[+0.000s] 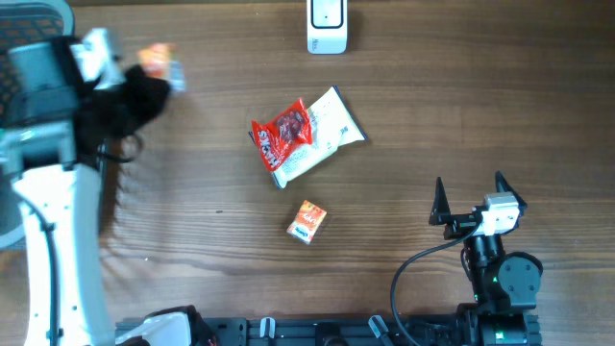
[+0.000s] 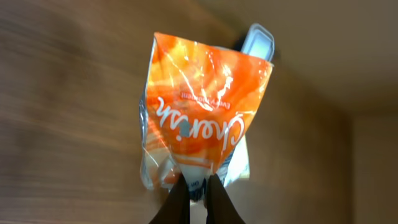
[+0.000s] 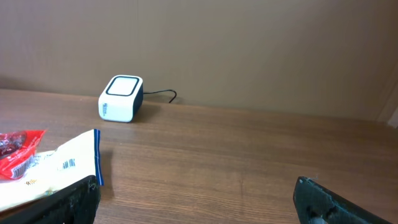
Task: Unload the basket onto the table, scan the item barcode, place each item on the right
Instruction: 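Carry the orange Charm pack left of the wipes and release it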
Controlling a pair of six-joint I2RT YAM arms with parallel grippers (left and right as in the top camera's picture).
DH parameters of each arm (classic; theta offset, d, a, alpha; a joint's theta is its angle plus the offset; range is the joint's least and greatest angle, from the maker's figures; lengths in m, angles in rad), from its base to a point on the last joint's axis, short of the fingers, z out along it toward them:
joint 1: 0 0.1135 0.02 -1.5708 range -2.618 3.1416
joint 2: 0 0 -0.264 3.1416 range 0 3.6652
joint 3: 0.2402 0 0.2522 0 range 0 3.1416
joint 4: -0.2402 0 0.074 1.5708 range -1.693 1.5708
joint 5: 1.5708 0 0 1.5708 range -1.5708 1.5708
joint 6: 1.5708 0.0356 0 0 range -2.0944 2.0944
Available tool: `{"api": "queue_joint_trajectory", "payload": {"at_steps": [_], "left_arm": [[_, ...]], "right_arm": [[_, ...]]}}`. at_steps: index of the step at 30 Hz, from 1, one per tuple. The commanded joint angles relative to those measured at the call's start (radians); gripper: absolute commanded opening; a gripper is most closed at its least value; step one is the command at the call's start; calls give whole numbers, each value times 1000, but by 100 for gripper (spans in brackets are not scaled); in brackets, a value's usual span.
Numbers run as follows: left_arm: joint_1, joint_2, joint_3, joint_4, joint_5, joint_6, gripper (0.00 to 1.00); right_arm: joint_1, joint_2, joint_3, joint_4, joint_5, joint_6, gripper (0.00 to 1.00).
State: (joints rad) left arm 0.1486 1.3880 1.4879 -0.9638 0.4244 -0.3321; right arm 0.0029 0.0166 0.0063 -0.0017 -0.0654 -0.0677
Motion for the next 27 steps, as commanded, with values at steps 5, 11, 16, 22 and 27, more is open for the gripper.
{"api": "queue_joint_trajectory", "payload": {"at_steps": [5,11,16,22,27], "left_arm": [[-247,149,1,-130,-232,59,4],[-344,351,1,-200,-232,36,4],[-372,456,1,-201,-232,11,13],[-369,471,1,-205,-233,11,87],[-341,455,31,-248,-236,11,90]], "right_arm": [[-6,-3,-1,2,17,15,100],[-6,-3,-1,2,17,16,100],[-6,-3,-1,2,17,16,100],[-6,-3,-1,2,17,16,100],[-6,-3,-1,2,17,15,100]]}}
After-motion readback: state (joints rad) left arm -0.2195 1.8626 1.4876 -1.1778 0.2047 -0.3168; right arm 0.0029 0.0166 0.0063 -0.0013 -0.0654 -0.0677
